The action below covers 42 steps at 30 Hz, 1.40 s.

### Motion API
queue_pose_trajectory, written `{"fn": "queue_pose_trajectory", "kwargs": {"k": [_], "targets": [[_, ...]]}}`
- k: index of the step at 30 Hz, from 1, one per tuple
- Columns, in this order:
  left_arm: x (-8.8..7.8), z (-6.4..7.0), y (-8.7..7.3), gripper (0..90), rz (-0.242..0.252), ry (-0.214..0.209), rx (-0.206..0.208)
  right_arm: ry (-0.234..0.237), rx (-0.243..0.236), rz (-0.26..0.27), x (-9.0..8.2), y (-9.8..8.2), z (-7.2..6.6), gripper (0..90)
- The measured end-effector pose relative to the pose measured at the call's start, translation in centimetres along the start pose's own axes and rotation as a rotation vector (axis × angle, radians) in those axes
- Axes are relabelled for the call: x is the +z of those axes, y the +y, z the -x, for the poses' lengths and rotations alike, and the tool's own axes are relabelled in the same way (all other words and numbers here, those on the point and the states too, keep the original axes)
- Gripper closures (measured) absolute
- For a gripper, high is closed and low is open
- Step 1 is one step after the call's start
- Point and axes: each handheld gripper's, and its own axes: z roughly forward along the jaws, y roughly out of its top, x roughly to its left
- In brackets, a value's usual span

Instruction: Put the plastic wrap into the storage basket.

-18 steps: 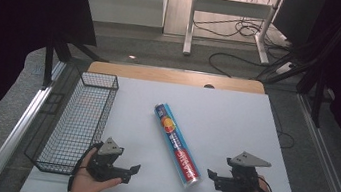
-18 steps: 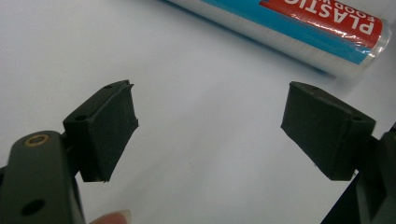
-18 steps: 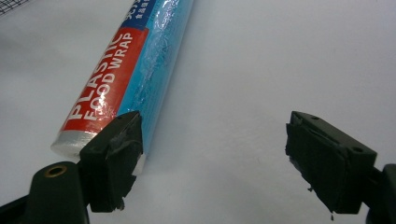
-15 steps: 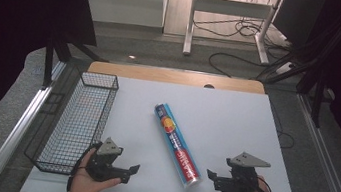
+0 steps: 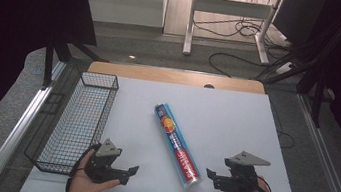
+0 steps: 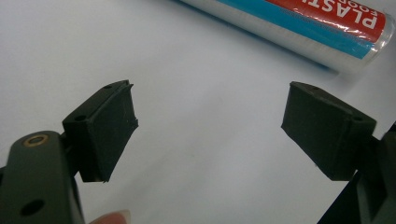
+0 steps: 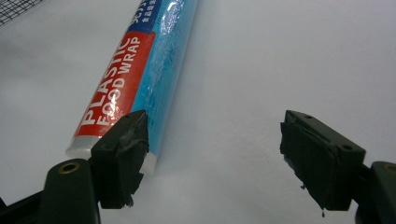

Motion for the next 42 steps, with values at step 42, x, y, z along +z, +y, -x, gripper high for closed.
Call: {"fn": "queue_pose_trajectory", "kwargs": {"k": [42], "targets": [[0.4,-0.1,-0.8,17.0,-0.033,0.001,0.004,0.054,-0.025,-0.348,11.6,10.7,-4.3,22.6]]}}
